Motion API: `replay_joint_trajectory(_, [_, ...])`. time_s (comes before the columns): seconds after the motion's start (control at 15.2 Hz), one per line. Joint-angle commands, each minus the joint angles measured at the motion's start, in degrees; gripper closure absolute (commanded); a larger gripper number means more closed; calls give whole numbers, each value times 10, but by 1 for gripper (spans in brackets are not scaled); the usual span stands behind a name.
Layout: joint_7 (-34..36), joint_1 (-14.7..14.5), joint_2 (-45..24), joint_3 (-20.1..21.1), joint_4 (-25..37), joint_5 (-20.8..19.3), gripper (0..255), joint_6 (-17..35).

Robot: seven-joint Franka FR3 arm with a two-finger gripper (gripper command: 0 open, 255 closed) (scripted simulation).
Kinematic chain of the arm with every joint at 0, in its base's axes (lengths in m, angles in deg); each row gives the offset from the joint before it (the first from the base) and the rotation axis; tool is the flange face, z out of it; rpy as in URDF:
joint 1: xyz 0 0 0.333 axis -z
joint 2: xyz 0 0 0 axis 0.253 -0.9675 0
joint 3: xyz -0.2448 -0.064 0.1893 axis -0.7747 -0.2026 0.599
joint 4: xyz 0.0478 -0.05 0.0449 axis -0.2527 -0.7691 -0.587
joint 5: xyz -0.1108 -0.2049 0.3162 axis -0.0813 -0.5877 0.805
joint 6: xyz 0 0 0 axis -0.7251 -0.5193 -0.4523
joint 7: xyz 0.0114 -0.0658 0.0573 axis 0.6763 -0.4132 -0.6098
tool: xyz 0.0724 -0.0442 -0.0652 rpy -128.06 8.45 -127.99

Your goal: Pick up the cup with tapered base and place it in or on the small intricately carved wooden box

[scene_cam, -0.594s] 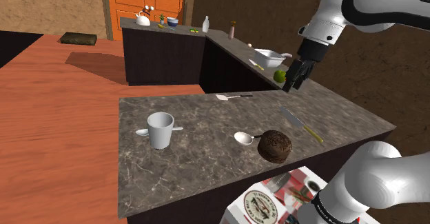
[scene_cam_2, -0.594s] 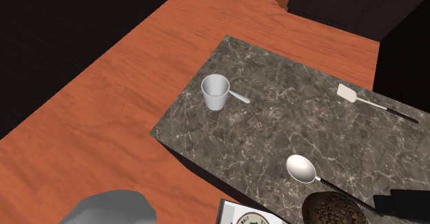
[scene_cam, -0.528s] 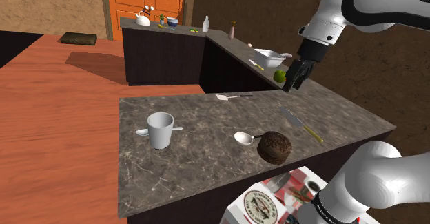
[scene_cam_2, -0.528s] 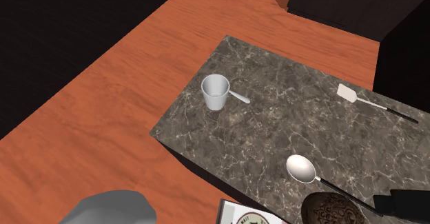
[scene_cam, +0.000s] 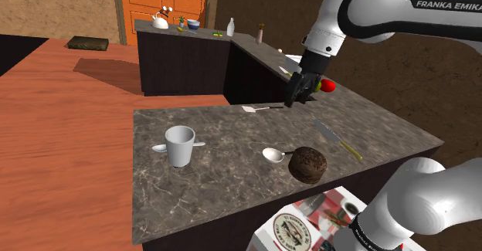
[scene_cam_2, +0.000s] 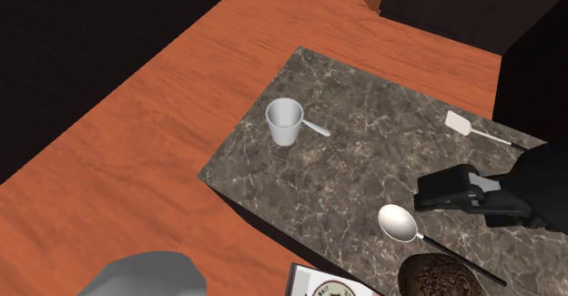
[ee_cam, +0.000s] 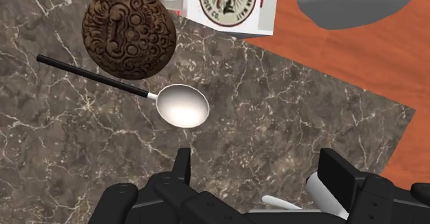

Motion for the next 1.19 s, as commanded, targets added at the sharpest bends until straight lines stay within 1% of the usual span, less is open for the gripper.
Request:
replay_joint_trajectory(0.0, [13,-4,-37,16,8,6,0,29])
replay_joint_trajectory(0.26, [40,-11,-114,47,41,10,0,74])
replay_joint_trajectory(0.53, [71,-16,-196,76,85,4,0,112])
replay_joint_trajectory(0.79, [105,-24,-282,101,140,-13,0,142])
replay_joint_trajectory(1.12, [150,-40,-394,122,225,-47,0,164])
